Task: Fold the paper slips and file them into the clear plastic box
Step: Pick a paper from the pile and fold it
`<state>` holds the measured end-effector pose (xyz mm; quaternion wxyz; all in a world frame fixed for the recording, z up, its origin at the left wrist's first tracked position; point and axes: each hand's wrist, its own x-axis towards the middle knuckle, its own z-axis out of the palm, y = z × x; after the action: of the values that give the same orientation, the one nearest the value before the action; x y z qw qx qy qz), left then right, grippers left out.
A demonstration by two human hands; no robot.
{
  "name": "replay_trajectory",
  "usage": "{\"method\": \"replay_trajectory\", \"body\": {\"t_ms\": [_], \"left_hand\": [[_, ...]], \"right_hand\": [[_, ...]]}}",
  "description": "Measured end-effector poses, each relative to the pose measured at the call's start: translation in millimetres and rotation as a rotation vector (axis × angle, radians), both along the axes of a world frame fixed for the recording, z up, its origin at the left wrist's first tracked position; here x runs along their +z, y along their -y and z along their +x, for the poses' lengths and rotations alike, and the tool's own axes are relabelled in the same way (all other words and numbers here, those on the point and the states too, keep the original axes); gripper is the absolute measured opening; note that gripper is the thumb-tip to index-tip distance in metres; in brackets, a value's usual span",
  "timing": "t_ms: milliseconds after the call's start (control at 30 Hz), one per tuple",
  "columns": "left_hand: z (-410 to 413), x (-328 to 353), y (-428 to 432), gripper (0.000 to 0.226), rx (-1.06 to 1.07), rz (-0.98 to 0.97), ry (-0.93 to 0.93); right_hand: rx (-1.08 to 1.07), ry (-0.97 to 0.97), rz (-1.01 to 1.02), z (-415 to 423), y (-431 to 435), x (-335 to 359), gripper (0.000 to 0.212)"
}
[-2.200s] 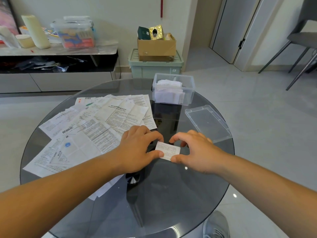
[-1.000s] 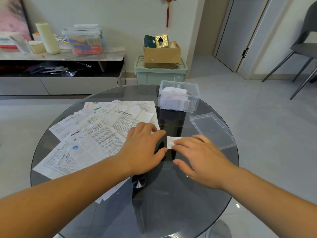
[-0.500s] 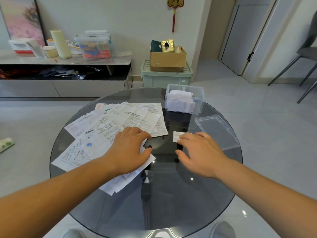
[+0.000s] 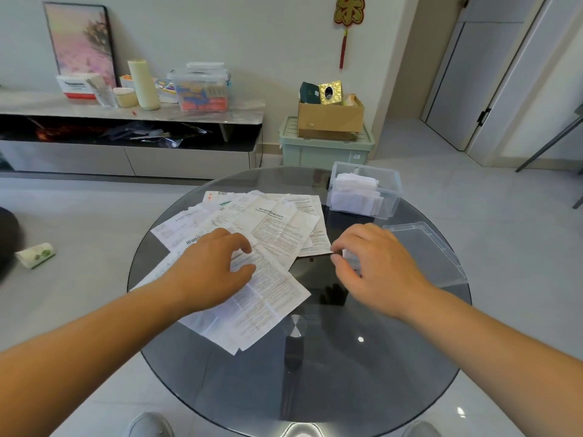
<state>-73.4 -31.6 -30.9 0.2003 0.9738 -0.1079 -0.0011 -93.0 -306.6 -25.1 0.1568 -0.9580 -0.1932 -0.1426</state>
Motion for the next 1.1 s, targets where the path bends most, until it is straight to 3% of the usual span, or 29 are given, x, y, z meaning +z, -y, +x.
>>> {"method": "replay_trajectory", "body": {"t_ms": [200, 433, 700, 867, 1000, 1100], "left_hand": [[-13.6, -3.7, -20.3, 0.035, -0.072, 0.042, -0.055], [-25.9, -13.0, -26.8, 0.048, -0.198, 0.112, -0.117], [-31.8, -7.2, -25.7, 0.043, -0.215, -0.068, -0.143], [-41.0, 4.0, -20.3, 0.074, -0.227, -0.17, -0.239], [-51.0, 10.7, -12.5, 0.096, -0.381, -0.084, -0.361], [-56.0, 7.5, -9.3, 0.115, -0.443, 0.006, -0.344]], "right_hand": [[0.03, -0.325, 0.169, -7.4, -45.4, -1.2, 0.016], [-0.142, -0.517, 0.27, 4.1, -74.3, -2.7, 0.027], [-0.172, -0.689, 0.498, 1.9, -78.1, -7.2, 0.017], [-0.247, -0.714, 0.664, -4.5, -61.9, -7.4, 0.006], [-0.307, -0.766, 0.854, -12.9, -47.9, -7.0, 0.007], [-0.37, -0.797, 0.915, -15.2, -40.5, -8.1, 0.011]]}}
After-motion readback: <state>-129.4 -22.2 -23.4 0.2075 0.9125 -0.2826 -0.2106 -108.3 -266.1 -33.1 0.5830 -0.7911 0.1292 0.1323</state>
